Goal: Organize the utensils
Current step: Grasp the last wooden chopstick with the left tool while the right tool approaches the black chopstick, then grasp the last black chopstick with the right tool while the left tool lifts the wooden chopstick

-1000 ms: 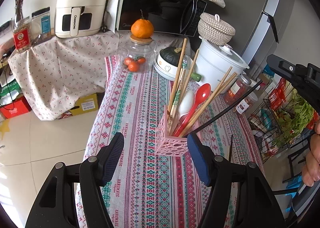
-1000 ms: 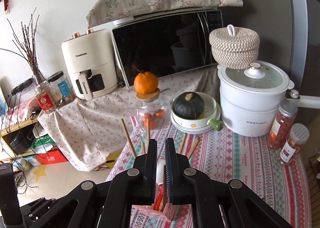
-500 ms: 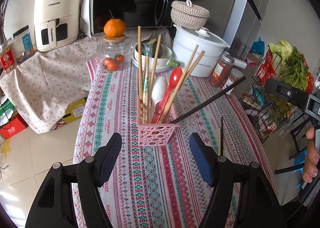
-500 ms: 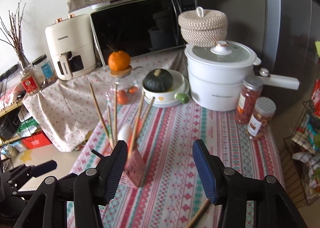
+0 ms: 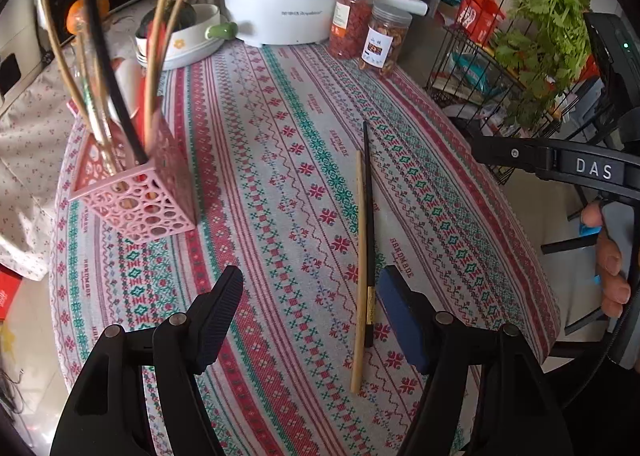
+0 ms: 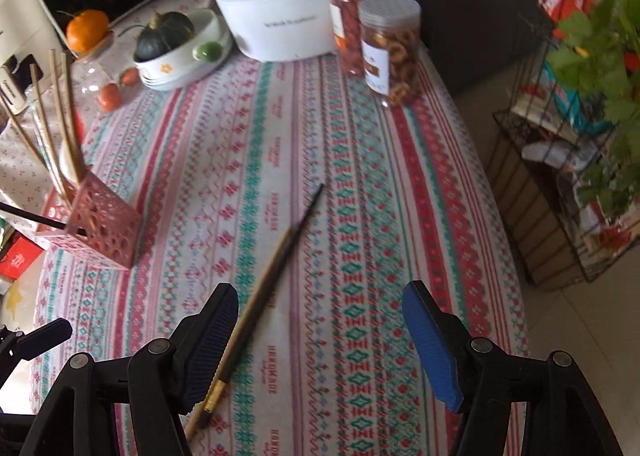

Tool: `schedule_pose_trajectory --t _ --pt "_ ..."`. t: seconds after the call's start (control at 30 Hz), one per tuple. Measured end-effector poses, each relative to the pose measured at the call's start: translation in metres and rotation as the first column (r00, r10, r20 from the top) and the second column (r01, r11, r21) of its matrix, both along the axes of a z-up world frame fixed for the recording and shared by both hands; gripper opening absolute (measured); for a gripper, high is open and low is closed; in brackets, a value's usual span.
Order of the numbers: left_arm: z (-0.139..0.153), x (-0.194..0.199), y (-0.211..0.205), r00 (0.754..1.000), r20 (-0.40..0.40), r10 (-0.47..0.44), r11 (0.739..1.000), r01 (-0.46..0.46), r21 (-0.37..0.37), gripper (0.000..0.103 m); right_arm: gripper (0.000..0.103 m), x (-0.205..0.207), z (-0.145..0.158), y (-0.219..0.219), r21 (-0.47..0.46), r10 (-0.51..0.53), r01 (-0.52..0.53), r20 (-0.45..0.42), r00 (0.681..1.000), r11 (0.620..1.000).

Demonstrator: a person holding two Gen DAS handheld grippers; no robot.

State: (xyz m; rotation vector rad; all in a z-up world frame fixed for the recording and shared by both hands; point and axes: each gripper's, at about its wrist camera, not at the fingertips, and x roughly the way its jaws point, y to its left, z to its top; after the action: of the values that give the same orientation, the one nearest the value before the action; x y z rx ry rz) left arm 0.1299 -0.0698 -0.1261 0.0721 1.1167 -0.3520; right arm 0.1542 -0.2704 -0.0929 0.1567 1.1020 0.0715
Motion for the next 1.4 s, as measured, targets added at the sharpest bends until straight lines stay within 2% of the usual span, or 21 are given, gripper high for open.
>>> schedule_pose_trajectory --t 0.1,0.17,0.37,0.5,0.73,0.83,0.87,0.9,1.1,1.4 --pt "-0.016 0.022 -0.017 0.999 -0.050 -0.008 0.999 0.006 -0.032 0.052 0.073 0.001 -0.009 -0.012 -0.029 -0.021 0.020 -0.028 0.999 0.999" --pt "-0.027 0.040 -0.027 0.996 -0.089 0.002 0.999 -0.006 -0.045 0.034 0.074 0.002 -0.014 -0.017 -0.039 -0.022 0.020 -0.051 0.998 0.999" --pt "-0.053 0.075 -0.049 0.990 -0.144 0.005 0.998 -0.014 -0.061 0.016 0.075 0.003 -0.021 -0.023 -0.053 0.001 -0.006 -0.086 0.996 0.999" --pt "-0.067 0.086 -0.061 0.985 -0.173 -0.002 0.998 -0.010 -0.068 0.012 0.077 0.004 -0.024 -0.025 -0.065 0.018 -0.025 -0.097 0.995 0.998" --pt "-0.071 0.095 -0.085 0.992 -0.127 -0.017 0.999 0.021 0.025 0.010 0.077 0.003 -0.024 -0.030 -0.050 -0.002 -0.003 -0.097 0.995 0.999" --pt "-0.072 0.102 -0.092 0.991 -0.132 -0.019 0.997 0.029 0.072 0.010 0.077 0.005 -0.025 -0.030 -0.043 -0.010 0.005 -0.100 0.995 0.999" --pt "-0.072 0.105 -0.094 0.991 -0.135 -0.015 0.997 0.026 0.079 0.005 0.077 0.005 -0.026 -0.030 -0.043 -0.011 0.006 -0.103 0.995 0.999" --pt "-0.071 0.105 -0.093 0.991 -0.135 -0.008 0.996 0.020 0.089 0.005 0.077 0.006 -0.027 -0.029 -0.044 -0.011 0.007 -0.107 0.994 0.999" --pt "-0.045 0.080 -0.064 0.998 -0.052 -0.020 0.998 0.024 0.061 0.005 0.077 0.014 -0.036 -0.026 -0.052 -0.020 0.014 -0.133 0.991 0.999" --pt "0.003 0.013 -0.011 0.998 0.015 -0.066 0.998 0.066 0.006 0.005 0.078 0.031 -0.051 -0.002 -0.019 -0.003 -0.001 -0.176 0.984 1.000"
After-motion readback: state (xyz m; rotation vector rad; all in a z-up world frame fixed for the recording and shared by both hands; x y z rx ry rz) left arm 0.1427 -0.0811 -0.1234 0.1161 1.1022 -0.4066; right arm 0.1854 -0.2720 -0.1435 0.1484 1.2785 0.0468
